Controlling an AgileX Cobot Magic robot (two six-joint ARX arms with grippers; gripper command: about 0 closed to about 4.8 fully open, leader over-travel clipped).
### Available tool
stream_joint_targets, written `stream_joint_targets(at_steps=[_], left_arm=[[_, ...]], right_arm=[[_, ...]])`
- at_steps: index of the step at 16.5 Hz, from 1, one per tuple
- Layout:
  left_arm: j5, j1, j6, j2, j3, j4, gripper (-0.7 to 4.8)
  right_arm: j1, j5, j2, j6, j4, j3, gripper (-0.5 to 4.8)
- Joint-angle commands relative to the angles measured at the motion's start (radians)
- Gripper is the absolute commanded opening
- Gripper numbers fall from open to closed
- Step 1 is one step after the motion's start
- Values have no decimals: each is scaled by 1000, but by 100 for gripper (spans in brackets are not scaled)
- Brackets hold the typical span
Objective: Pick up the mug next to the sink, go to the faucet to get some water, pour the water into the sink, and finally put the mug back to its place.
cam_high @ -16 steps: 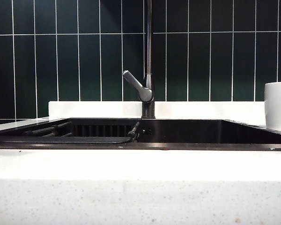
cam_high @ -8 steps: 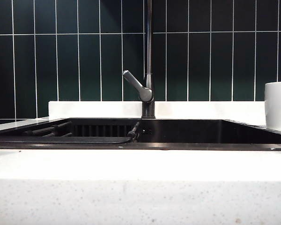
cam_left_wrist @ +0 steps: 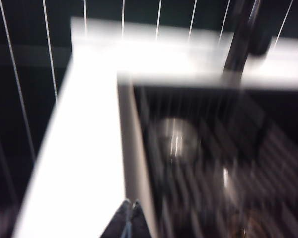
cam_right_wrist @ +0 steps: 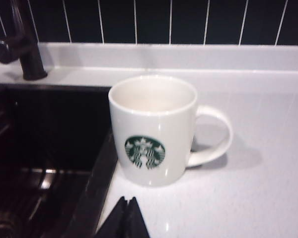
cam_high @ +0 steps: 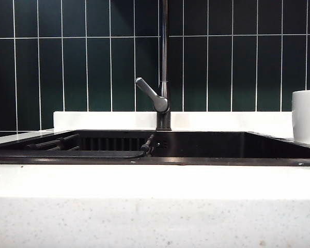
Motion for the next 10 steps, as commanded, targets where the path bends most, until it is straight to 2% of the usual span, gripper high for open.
stream_joint_targets(at_steps=[1, 5, 10], left_arm=[[8, 0, 14, 0, 6, 166, -5], [8, 0, 13, 0, 7, 175, -5], [7, 0, 13, 0, 6, 174, -5]], right_arm=[[0, 2, -3, -5, 113, 5, -7], [0, -2, -3, -5, 200, 6, -7], [0, -11, -3, -2, 214, 11, -6]])
